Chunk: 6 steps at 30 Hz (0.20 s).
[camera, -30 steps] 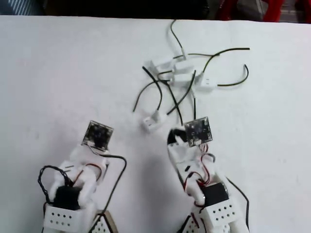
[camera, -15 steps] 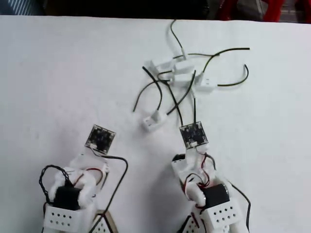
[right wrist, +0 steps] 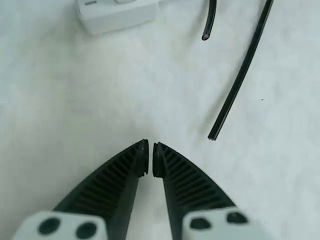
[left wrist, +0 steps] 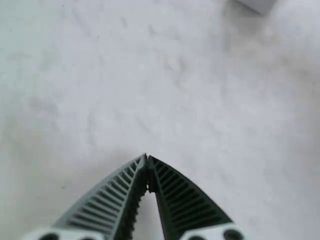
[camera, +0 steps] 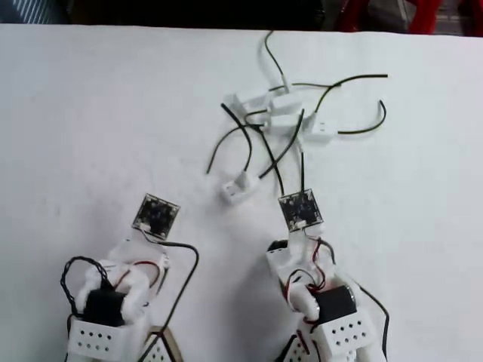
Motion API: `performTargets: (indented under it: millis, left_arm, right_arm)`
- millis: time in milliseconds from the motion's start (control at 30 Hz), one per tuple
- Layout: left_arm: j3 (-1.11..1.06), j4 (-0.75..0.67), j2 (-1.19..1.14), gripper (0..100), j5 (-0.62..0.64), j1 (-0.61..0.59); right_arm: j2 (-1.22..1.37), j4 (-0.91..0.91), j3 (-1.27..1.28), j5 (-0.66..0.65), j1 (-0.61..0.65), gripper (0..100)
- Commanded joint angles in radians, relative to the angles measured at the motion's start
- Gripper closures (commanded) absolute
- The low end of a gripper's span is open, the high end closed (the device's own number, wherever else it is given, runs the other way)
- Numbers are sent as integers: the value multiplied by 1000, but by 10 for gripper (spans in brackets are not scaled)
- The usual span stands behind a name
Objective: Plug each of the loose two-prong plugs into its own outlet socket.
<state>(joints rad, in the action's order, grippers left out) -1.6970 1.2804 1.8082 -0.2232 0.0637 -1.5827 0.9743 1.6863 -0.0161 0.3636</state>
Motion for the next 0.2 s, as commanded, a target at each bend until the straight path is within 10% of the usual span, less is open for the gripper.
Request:
performTargets:
  millis: [0, 167]
  left_arm:
    - [5, 5, 15, 975, -11, 5]
    - [5, 5, 15, 975, -11, 5]
  right_arm:
    - [-12, 4, 9, 5, -8, 981]
    - [-12, 4, 9, 5, -8, 981]
